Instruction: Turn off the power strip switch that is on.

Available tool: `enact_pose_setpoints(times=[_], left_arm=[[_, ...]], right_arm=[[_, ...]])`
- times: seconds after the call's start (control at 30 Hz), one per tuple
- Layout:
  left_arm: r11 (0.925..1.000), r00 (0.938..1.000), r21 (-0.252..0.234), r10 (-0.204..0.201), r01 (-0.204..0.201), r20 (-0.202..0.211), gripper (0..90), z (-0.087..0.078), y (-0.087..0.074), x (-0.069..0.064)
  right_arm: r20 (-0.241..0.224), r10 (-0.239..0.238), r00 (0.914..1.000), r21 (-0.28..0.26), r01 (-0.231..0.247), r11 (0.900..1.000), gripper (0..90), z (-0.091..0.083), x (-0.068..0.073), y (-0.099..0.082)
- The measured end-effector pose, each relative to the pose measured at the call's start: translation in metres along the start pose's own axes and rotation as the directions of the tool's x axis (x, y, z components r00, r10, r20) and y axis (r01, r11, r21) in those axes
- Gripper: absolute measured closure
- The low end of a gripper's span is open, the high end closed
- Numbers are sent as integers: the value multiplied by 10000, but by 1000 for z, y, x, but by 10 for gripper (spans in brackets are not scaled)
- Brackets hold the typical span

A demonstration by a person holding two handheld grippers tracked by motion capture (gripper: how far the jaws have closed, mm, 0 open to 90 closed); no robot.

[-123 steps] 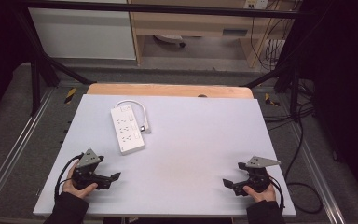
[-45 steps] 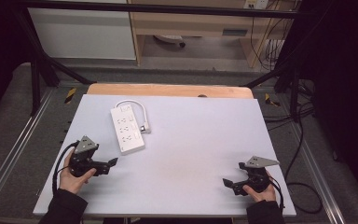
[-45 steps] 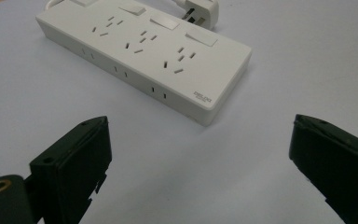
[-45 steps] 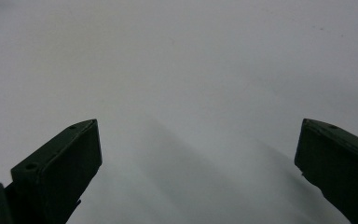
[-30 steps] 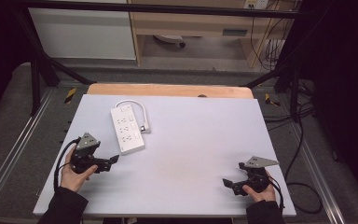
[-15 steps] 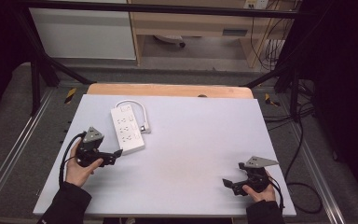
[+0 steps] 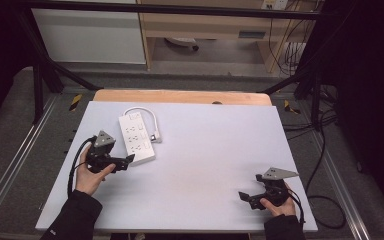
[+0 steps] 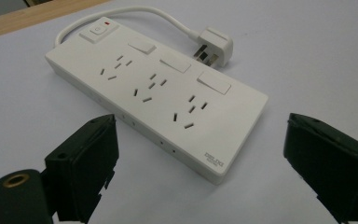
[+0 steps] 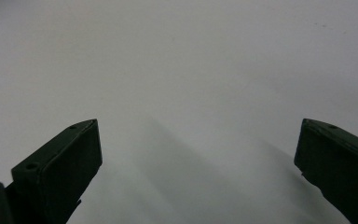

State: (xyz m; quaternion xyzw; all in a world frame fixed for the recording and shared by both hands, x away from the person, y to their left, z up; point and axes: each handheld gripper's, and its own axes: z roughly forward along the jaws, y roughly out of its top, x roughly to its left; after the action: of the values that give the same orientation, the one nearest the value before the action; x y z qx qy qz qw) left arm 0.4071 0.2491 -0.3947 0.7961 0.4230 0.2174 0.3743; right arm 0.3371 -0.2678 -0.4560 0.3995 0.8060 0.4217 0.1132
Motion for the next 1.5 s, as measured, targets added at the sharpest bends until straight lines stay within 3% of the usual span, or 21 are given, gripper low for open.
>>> enact_pose_setpoints(times=[0.73,1.5], left_arm=[[10000,9995,-17,-26,25,-308,143,18,20,-1],[9994,9975,-35,-355,353,-610,284,39,32,6]], right_arm=[[23,12,10000,1,-12,10000,12,0,0,0],[33,-64,10000,25,64,10000,12,0,0,0]])
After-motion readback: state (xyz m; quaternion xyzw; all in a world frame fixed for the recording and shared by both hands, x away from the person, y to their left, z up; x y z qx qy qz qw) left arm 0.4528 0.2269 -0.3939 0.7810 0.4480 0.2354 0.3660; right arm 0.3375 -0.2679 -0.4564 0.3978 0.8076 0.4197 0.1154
